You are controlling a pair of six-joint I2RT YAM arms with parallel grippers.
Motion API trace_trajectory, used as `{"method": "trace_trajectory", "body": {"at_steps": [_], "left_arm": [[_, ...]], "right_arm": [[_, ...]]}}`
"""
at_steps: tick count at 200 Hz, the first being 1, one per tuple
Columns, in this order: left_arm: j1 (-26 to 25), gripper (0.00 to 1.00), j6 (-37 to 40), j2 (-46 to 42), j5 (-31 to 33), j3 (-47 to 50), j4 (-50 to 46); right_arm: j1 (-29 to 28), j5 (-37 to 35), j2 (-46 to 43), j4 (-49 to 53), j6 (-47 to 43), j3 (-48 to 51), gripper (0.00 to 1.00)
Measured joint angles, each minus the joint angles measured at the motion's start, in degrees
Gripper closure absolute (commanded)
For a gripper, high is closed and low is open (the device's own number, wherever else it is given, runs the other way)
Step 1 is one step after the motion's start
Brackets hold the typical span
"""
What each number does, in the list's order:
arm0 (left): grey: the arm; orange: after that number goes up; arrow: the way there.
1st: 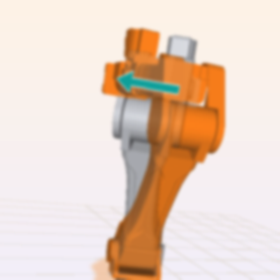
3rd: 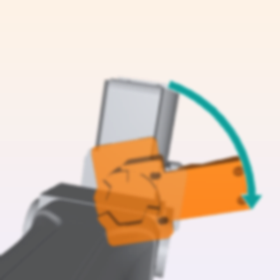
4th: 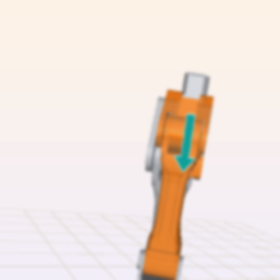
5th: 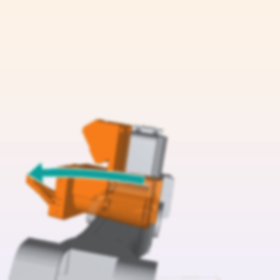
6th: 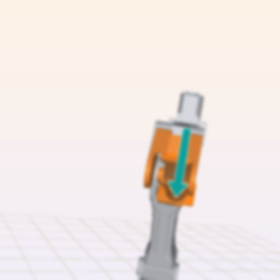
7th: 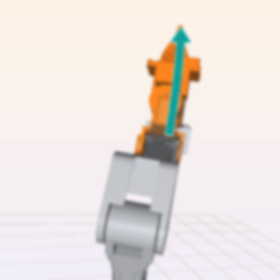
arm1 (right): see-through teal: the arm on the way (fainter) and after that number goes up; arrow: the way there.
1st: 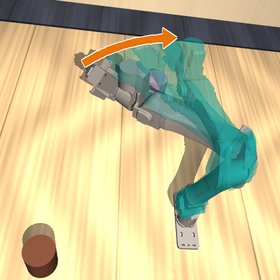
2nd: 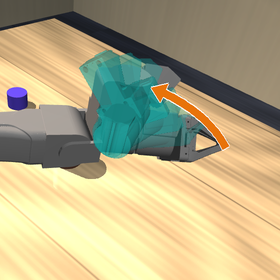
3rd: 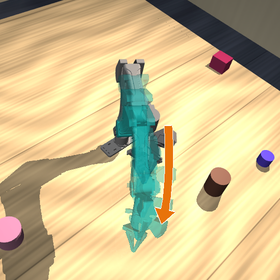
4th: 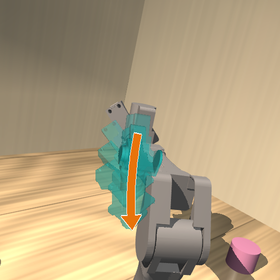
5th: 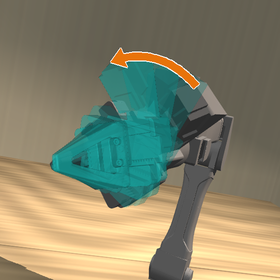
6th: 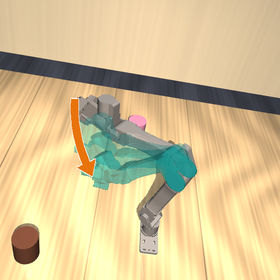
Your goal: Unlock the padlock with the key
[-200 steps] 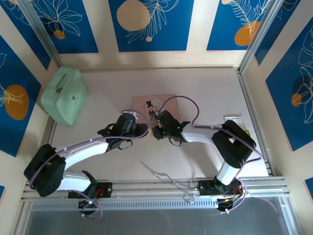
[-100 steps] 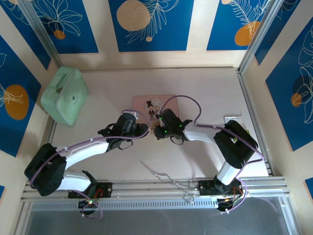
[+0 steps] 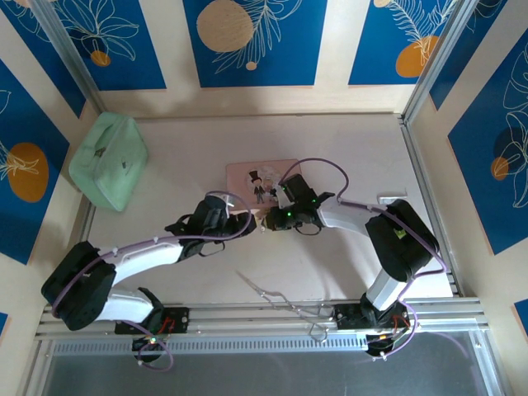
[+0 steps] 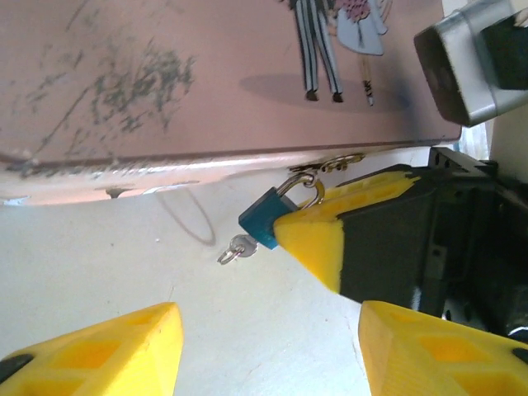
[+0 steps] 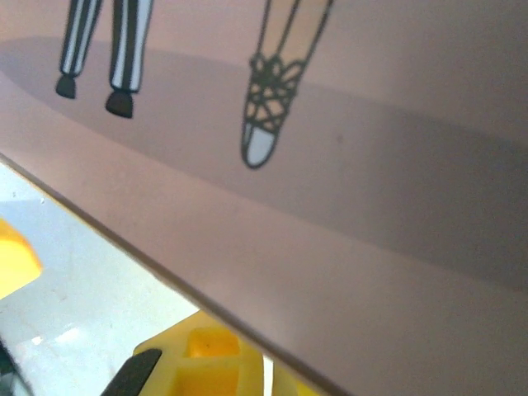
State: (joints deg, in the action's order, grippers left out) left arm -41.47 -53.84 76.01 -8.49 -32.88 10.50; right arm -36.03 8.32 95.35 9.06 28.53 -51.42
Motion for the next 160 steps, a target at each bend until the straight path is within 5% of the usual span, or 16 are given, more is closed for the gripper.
{"method": "trace_trajectory", "body": {"at_steps": [87, 160], "left_arm": [[0.0, 0.48, -13.7, 9.7, -3.7, 6.6, 22.8], [0.1, 0.5, -19.5, 18.1, -3.2, 7.1, 38.4]], "right_arm": [[2.5, 9.5, 0.1, 1.5, 0.7, -1.0, 1.0], [3.2, 10.4, 1.8, 0.8, 0.6, -1.0, 1.0]]}}
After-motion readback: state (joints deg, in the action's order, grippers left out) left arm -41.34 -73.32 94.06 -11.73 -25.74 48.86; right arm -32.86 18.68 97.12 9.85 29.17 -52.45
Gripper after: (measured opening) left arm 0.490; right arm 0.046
